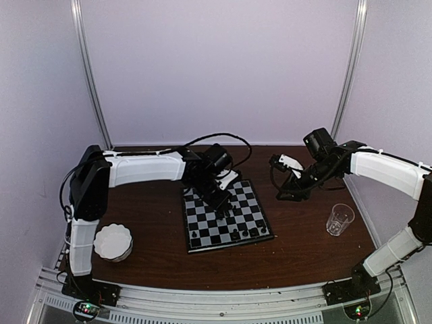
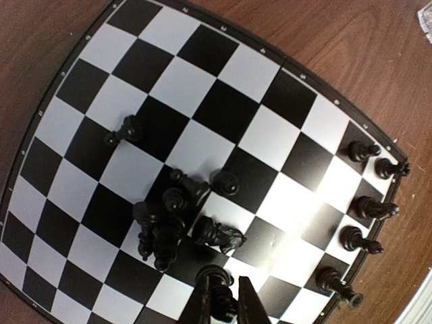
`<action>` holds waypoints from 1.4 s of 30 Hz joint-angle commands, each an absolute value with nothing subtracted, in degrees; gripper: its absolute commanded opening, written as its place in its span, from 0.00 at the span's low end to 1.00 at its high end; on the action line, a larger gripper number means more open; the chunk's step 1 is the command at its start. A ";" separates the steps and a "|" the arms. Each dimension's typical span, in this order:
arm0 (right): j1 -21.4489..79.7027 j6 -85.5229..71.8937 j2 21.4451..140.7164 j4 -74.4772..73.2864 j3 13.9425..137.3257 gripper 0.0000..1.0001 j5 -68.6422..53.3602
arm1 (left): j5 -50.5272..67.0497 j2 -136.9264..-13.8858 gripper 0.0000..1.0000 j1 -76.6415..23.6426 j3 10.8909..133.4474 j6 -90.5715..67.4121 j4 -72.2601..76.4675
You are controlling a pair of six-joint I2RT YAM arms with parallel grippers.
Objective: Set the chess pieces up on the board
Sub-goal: Pick up the king from the chessboard, then place the king at e8.
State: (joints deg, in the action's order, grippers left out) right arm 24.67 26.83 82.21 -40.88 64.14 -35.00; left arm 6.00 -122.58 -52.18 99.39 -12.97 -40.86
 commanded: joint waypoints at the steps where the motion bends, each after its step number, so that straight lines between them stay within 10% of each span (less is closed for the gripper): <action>1: 24.32 27.42 82.53 -40.50 63.54 0.36 -35.68 | 6.63 -116.68 0.07 -52.42 100.62 -12.20 -40.35; 42: 24.35 28.21 83.06 -40.73 63.37 0.36 -35.51 | 9.47 -107.78 0.08 -60.03 74.71 -13.89 -18.45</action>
